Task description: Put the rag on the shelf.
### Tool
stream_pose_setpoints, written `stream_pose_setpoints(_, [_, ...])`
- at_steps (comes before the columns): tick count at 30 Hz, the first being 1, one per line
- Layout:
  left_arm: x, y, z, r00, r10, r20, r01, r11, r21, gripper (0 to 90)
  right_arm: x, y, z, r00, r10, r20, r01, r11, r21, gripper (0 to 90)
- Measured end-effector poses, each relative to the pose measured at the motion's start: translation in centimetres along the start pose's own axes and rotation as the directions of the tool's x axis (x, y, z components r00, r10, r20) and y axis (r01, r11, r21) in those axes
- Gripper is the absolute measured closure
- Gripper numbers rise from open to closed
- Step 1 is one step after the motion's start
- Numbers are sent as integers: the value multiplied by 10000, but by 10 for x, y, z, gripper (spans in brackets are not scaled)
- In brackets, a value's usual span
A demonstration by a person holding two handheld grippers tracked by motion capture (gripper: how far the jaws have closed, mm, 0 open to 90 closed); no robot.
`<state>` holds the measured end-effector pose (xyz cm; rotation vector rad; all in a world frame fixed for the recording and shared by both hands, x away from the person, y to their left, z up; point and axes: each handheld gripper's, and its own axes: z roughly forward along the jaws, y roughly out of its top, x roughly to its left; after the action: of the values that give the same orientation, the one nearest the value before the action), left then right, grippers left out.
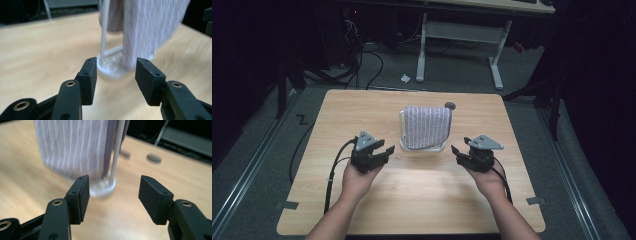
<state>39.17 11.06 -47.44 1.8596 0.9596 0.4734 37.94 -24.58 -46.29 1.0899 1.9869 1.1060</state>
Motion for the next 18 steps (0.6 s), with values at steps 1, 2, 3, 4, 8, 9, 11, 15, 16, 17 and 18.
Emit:
stream_pose_setpoints(1, [-2,-9,1,10000,96,-17,-96,9995,306,500,1,-8,0,10000,31,-7,-30,9998,175,417])
stream_pose_setpoints(2, [-2,-20,3,9999,113,40,-116,9968,788,484,2,-16,-1,10000,71,-19,-70,9994,339,417])
stream_pose_setpoints(3, [-3,-27,3,9999,115,26,-118,9943,1057,480,3,-26,-3,9996,262,-125,-255,9983,524,408])
stream_pose_setpoints(4, [-4,-35,2,9999,105,-23,-101,9913,1311,480,4,-32,-4,9992,359,-180,-347,9973,653,397])
stream_pose_setpoints(8, [-25,-69,-39,9898,-1236,705,1201,9914,521,483,20,-74,-26,9993,349,142,-358,9966,747,376])
stream_pose_setpoints(9, [-29,-71,-44,9900,-1223,704,1176,9907,683,527,24,-83,-33,9991,423,-37,-418,9949,920,367])
stream_pose_setpoints(11, [-35,-75,-48,9978,-406,524,366,9965,749,490,29,-80,-37,10000,-7,-1,7,9931,1174,375])
stream_pose_setpoints(15, [-25,-79,-35,9958,-747,536,680,9906,1187,486,29,-80,-29,9995,274,-131,-258,9933,1131,369])
stream_pose_setpoints(16, [-23,-78,-34,9915,-1095,700,1006,9877,1199,486,30,-79,-25,9995,274,-185,-250,9923,1214,362])
stream_pose_setpoints(17, [-22,-78,-34,9880,-1284,857,1184,9866,1124,480,33,-79,-22,9996,157,-213,-130,9925,1217,356])
stream_pose_setpoints(18, [-22,-79,-34,9870,-1319,917,1225,9873,1012,462,34,-80,-21,9997,49,-258,-17,9927,1206,353])
